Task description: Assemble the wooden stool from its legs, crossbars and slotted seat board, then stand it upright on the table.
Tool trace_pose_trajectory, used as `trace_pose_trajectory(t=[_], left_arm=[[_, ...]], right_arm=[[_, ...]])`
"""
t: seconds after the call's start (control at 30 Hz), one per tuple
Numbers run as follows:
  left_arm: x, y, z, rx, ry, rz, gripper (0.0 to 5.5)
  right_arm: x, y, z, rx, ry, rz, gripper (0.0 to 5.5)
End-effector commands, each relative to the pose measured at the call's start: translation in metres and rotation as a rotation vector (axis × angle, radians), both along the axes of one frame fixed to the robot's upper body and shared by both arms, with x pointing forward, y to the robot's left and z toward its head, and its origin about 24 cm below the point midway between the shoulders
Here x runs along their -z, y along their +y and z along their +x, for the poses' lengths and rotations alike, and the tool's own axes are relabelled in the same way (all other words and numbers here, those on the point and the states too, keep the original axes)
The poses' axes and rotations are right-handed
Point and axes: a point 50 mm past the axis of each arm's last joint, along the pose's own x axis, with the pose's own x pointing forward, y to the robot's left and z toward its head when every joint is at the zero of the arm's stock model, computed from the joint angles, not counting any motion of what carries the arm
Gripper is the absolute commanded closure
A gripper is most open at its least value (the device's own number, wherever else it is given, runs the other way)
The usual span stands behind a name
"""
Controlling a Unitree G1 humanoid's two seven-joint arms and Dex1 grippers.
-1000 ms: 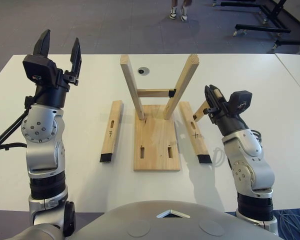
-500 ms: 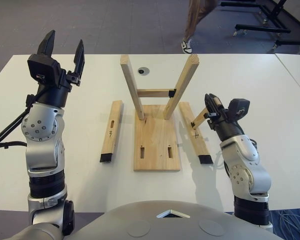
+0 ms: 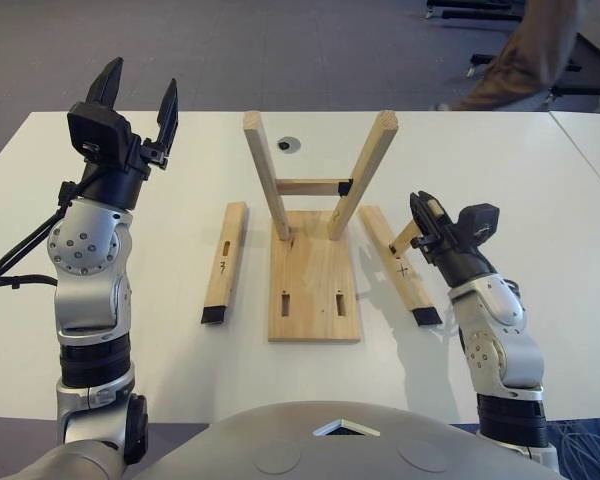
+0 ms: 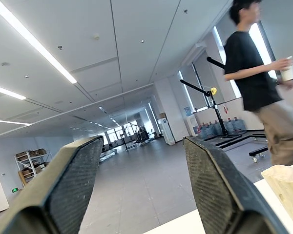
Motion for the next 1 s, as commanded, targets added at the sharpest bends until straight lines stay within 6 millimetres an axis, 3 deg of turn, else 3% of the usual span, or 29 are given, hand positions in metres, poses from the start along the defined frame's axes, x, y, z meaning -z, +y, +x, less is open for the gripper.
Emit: trace_pose_trajectory(t=[0.03, 0.13, 0.27, 0.63, 0.83, 0.87, 1.0], left_arm=[[0.003, -0.002, 0.002, -0.001, 0.006, -0.009, 2.53], [0.005, -0.004, 0.002, -0.006, 0.003, -0.019, 2.53], [0.007, -0.005, 0.002, -0.011, 0.000, -0.028, 2.53], [0.007, -0.004, 0.002, -0.013, -0.007, -0.033, 2.53], [0.010, -0.007, 0.000, -0.009, 0.006, -0.038, 2.53], [0.010, -0.007, -0.001, -0.010, 0.008, -0.039, 2.53], [0.011, -0.007, -0.002, -0.012, 0.012, -0.040, 2.53]], right_arm=[[0.044, -0.016, -0.018, 0.013, 0.253, -0.088, 5.11], [0.048, -0.021, -0.017, -0.005, 0.272, -0.105, 5.11], [0.040, 0.005, -0.033, -0.012, 0.290, -0.101, 5.11], [0.038, 0.026, -0.062, 0.008, 0.287, -0.085, 5.11], [0.031, 0.021, -0.070, 0.032, 0.274, -0.102, 5.11], [0.031, 0.019, -0.071, 0.037, 0.275, -0.107, 4.72], [0.025, 0.017, -0.070, 0.037, 0.251, -0.113, 4.00]])
